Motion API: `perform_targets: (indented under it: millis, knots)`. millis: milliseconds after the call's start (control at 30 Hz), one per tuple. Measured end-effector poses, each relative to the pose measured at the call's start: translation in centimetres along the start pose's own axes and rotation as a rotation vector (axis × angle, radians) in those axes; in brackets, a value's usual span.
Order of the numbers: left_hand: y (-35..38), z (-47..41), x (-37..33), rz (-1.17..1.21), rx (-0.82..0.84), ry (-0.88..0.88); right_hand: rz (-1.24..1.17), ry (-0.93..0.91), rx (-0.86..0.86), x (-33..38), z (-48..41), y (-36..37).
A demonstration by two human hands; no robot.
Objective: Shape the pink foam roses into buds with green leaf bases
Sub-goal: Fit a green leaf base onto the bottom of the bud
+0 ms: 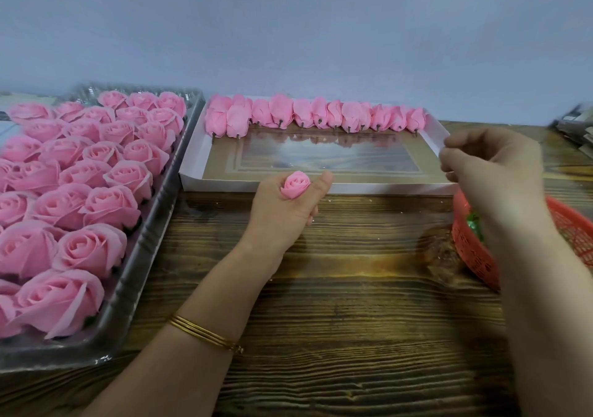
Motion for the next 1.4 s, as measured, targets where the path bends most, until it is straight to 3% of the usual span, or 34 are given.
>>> perform_targets:
  millis: [267,533,800,1400]
  knots:
    - [-0.2,0.0,0.2,0.008,0.005,-0.021,0.490,0.059,-0.076,-2.1,-1.8,-4.4]
    - [-0.3,0.0,0.1,0.005,-0.019,-0.013,0.882,0.109,0.016,-3.8,-2.0,-4.7]
    - [-0.3,-0.1,0.2,0.013,-0.005,-0.023,0.944,0.208,0.067,-5.6,-2.3,-5.0]
    - [-0.3,0.1,0.0,0.025,-0.005,-0.015,0.952,0.205,0.093,-5.7,-2.3,-4.8]
Point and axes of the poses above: each hand's wrist, its own z-axis away from the middle knuckle, its own y-axis out of the palm, x = y × z, the point moved 8 cm from there along -z, towards the middle knuckle, and after that the axes turned 8 degrees about -z, right-handed, at the moved point
